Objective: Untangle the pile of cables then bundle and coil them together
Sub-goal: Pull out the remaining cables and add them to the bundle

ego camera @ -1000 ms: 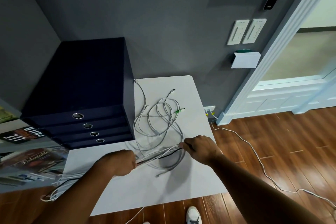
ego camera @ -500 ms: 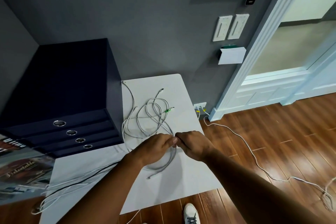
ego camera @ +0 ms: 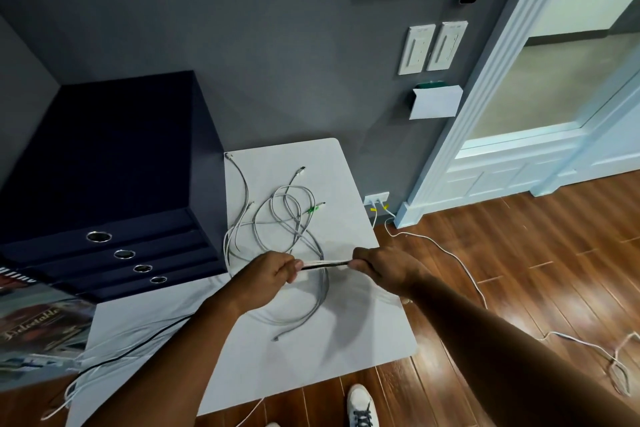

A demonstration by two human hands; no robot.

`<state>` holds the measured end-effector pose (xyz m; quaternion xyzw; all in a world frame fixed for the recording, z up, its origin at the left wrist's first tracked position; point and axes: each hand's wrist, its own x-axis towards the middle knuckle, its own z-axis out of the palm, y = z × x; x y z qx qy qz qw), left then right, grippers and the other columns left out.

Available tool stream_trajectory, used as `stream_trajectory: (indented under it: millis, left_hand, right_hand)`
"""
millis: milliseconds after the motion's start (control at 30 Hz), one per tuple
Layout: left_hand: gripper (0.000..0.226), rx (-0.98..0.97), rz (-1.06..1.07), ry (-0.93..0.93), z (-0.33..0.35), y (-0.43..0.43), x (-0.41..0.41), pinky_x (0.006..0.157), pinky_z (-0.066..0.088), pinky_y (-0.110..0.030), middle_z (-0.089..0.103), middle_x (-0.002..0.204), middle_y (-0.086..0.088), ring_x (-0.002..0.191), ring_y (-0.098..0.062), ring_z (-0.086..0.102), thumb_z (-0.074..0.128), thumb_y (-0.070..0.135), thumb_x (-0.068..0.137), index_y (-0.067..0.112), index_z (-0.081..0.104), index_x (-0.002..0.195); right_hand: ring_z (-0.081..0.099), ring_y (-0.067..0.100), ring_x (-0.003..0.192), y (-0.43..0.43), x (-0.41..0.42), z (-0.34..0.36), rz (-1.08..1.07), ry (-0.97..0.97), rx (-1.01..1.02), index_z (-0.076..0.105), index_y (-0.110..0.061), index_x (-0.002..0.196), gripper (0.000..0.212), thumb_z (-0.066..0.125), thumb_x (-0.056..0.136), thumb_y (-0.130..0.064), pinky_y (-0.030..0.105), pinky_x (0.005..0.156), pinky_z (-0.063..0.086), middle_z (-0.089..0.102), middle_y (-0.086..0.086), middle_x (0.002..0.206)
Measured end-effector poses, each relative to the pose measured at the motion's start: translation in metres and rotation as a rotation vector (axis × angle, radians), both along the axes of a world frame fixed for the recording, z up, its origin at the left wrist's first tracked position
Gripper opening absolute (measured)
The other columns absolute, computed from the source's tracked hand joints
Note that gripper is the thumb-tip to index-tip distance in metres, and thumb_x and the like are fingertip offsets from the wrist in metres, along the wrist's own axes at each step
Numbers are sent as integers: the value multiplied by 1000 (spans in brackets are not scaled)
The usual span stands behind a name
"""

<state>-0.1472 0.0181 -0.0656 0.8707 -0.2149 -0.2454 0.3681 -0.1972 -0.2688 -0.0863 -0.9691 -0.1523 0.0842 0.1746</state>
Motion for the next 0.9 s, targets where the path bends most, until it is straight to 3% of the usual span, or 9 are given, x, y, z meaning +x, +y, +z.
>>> stream_trajectory:
  millis: [200, 333, 433, 500, 567, 633, 733, 800, 900]
  left_hand:
    - [42, 20, 59, 42, -5, 10, 0, 59, 33, -25, 46, 62, 9, 53, -3, 38, 45, 39, 104, 19, 48, 68]
    - [43, 10, 73, 89, -4, 7, -1, 60, 30, -30, 40, 61, 8, 55, -8, 33, 45, 37, 105, 20, 42, 66]
    - [45, -9, 64, 124, 2, 5, 0, 60, 27, -31, 34, 60, 6, 56, -12, 29, 44, 38, 105, 21, 37, 64]
    - [46, -22, 64, 167, 6, 2, -1, 61, 26, -32, 33, 63, 1, 58, -16, 28, 44, 45, 102, 22, 36, 63]
    - [45, -56, 72, 238, 9, -3, -2, 62, 25, -33, 32, 66, -4, 59, -18, 26, 45, 50, 97, 22, 37, 63]
    - [45, -119, 86, 314, 12, -8, -5, 59, 23, -32, 30, 65, -4, 57, -15, 24, 46, 43, 101, 20, 36, 64]
    - [46, -152, 76, 361, 14, -15, -11, 55, 24, -26, 30, 57, 5, 52, -11, 25, 44, 28, 106, 21, 33, 62]
    - [48, -139, 57, 385, 16, -16, -19, 51, 24, -23, 30, 55, 6, 50, -11, 23, 42, 28, 107, 21, 32, 61]
    - [46, -158, 57, 458, 20, -22, -27, 44, 19, -18, 23, 57, 1, 47, -10, 17, 40, 27, 108, 19, 29, 64]
  right_hand:
    - [59, 28, 74, -20, -5, -20, -56, -35, 38, 60, -22, 101, 90, -4, 81, -82, 29, 62, 30, 65, 5, 79]
    - [61, 34, 72, -24, -6, -30, -100, -163, -101, 47, -23, 79, 68, 9, 85, -79, 32, 54, 30, 66, 7, 75]
    - [62, 33, 66, -30, -5, -35, -117, -191, -231, 42, -22, 72, 70, 11, 82, -84, 34, 50, 41, 65, 5, 70]
    - [63, 32, 70, -29, -1, -37, -129, -178, -295, 49, -20, 74, 74, 10, 84, -82, 35, 54, 42, 66, 5, 74]
    - [64, 34, 78, -23, 5, -34, -189, -148, -270, 54, -20, 77, 61, 26, 92, -72, 35, 58, 39, 68, 7, 81]
    - [65, 34, 86, -20, 13, -36, -307, -73, -228, 61, -18, 86, 47, 38, 98, -58, 35, 63, 41, 70, 9, 89]
    - [65, 32, 92, -24, 16, -37, -545, -14, -134, 69, -17, 103, 43, 33, 94, -41, 30, 65, 37, 71, 11, 99]
    - [63, 37, 96, -21, 12, -37, -640, -46, -44, 69, -15, 100, 41, 37, 98, -39, 32, 71, 39, 70, 13, 101]
    - [57, 39, 110, -13, 7, -40, -786, -10, 22, 65, -20, 101, 41, 35, 103, -47, 46, 92, 41, 68, 10, 107]
